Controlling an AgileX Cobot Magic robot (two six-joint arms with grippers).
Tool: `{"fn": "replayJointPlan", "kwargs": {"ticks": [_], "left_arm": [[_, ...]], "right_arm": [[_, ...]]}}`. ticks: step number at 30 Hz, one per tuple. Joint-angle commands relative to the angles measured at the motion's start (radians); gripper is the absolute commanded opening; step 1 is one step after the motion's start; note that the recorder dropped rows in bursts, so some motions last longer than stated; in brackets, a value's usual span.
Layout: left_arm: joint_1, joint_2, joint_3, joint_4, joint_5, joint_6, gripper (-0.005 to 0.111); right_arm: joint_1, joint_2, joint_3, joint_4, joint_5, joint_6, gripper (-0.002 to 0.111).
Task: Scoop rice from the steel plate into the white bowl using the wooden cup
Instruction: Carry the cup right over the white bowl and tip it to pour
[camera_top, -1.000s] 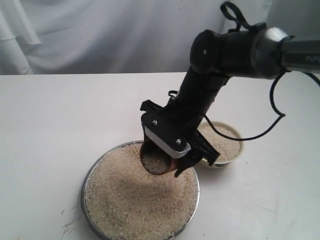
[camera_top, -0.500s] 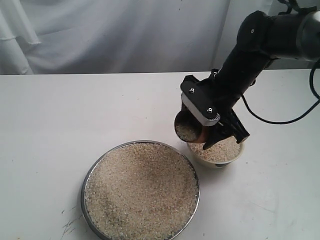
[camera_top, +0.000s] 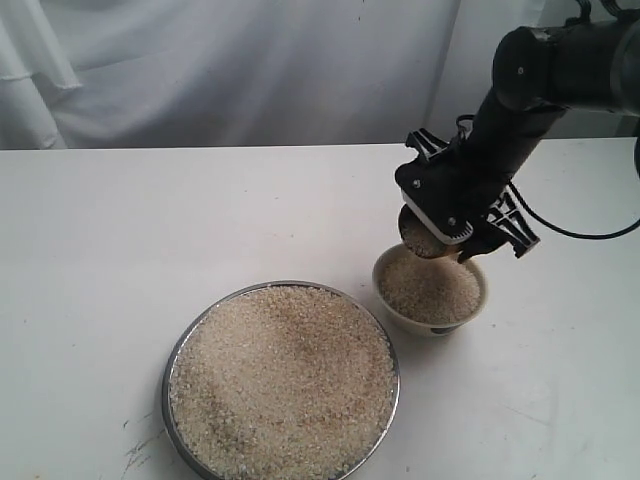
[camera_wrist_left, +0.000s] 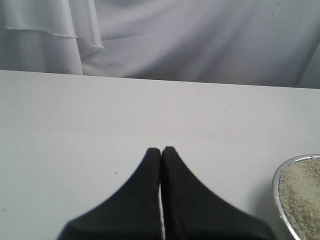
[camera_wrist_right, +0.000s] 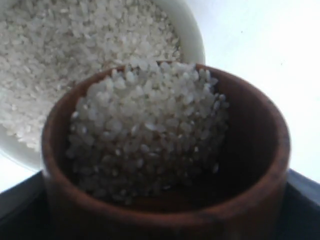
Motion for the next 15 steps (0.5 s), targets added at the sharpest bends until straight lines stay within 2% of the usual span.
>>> {"fn": "replayJointPlan", "kwargs": {"ticks": [1, 6, 11, 15], "left_arm": [[-0.002, -0.005, 0.005, -0.001, -0.006, -0.003, 0.000], [-0.002, -0.005, 0.005, -0.001, -0.006, -0.003, 0.000], [-0.002, -0.005, 0.005, -0.001, -0.006, -0.003, 0.000], [-0.002, -0.005, 0.005, -0.001, -0.006, -0.003, 0.000]], "right_arm": [[-0.006, -0.014, -0.009, -0.072, -0.026, 0.018, 0.000], [0.005, -0.014, -0.009, -0.184, -0.048, 0.050, 0.000], [0.065, -0.014, -0.009, -0.377, -0.047, 0.132, 0.000], [0.086, -0.014, -0.009, -0.440, -0.021, 0.166, 0.000]]}}
